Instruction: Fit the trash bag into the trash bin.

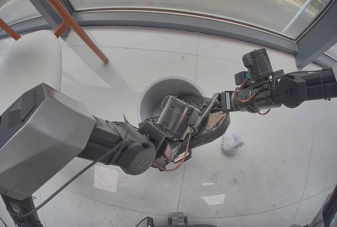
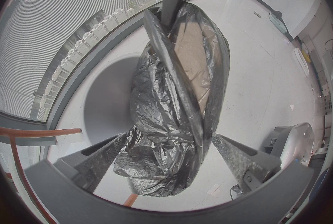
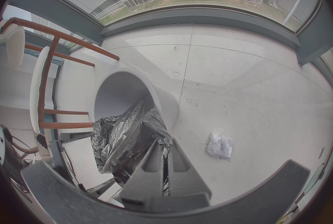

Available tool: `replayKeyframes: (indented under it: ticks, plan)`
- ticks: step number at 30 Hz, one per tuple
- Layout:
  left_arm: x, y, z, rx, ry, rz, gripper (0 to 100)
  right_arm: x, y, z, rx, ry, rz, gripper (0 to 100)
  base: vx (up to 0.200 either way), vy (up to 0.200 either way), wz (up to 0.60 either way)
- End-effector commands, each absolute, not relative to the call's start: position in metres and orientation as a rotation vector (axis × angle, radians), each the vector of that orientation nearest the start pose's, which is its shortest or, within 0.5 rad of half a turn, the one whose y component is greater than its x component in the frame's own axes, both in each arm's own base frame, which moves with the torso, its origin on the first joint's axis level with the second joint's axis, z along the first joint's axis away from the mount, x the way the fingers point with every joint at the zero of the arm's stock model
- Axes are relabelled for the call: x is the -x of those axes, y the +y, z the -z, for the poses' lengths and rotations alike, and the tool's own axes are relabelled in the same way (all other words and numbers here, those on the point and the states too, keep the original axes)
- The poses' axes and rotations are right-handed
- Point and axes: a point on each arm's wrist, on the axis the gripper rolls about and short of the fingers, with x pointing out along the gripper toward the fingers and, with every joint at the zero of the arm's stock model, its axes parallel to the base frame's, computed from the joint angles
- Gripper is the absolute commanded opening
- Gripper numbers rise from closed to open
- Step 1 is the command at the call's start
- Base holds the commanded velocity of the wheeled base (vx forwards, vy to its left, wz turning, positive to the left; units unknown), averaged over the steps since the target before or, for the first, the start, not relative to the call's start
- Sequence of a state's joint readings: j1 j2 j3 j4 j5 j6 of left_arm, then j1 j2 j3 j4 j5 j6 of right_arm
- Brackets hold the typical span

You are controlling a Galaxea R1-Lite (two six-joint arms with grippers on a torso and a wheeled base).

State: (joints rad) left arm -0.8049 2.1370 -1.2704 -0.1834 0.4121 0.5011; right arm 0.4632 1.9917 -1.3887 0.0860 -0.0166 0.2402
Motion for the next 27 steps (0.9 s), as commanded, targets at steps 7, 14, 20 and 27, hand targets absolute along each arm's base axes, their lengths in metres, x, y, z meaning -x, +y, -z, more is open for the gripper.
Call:
replayKeyframes:
  ticks: [7,14,20,27]
  plan:
    - [-0.293,-0.287,-0.097,-0.878,0.489,0.518,0,-0.343,0.173,-0.179,-0.065,0.706,-0.351,0,0.0,0.0,0.0]
    - [-0.296,-0.293,-0.129,-0.819,0.403,0.511,0,-0.34,0.17,-0.177,-0.063,0.717,-0.346,0,0.0,0.0,0.0]
    - [-0.297,-0.292,-0.159,-0.782,0.347,0.497,0,-0.342,0.171,-0.173,-0.06,0.724,-0.345,0,0.0,0.0,0.0]
    - [-0.315,-0.28,-0.19,-0.737,0.31,0.441,0,-0.343,0.175,-0.175,-0.059,0.713,-0.355,0,0.0,0.0,0.0]
